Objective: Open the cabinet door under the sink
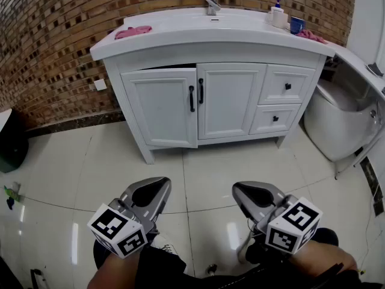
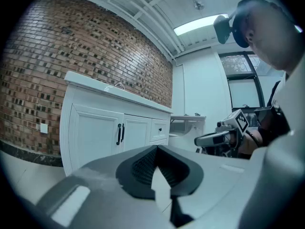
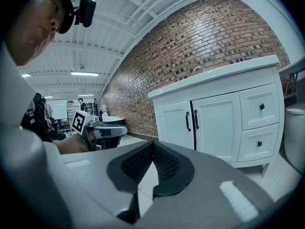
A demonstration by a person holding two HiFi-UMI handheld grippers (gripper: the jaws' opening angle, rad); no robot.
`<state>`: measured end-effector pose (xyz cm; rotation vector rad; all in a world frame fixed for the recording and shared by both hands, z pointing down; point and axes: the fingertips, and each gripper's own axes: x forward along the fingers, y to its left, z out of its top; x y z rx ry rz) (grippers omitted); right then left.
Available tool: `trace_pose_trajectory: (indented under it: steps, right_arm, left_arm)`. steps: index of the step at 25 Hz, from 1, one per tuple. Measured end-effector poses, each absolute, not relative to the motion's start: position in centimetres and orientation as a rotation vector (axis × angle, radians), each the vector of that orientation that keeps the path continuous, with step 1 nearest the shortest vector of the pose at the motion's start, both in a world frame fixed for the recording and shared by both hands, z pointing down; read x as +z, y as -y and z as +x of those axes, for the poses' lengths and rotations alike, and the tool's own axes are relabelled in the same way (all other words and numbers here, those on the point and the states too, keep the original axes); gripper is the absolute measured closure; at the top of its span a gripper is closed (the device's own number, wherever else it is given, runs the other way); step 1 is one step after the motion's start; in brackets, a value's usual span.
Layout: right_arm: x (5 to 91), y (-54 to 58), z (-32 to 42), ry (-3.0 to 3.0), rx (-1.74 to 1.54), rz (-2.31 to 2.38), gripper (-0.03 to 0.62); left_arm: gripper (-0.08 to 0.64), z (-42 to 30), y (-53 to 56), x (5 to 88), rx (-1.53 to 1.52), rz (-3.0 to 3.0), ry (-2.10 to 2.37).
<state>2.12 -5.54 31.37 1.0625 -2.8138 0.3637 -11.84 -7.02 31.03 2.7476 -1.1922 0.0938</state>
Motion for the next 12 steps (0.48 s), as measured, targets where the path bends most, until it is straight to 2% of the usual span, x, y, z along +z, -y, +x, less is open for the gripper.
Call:
trace_pose_trajectory:
  steps: [12]
  right_arm:
    - [30.78,5.97,1.8,2.824,0.367,1.078,0.584]
  left_arm:
    - [0.554,-11.37,7.31,31.19,0.1,2.749,1.171]
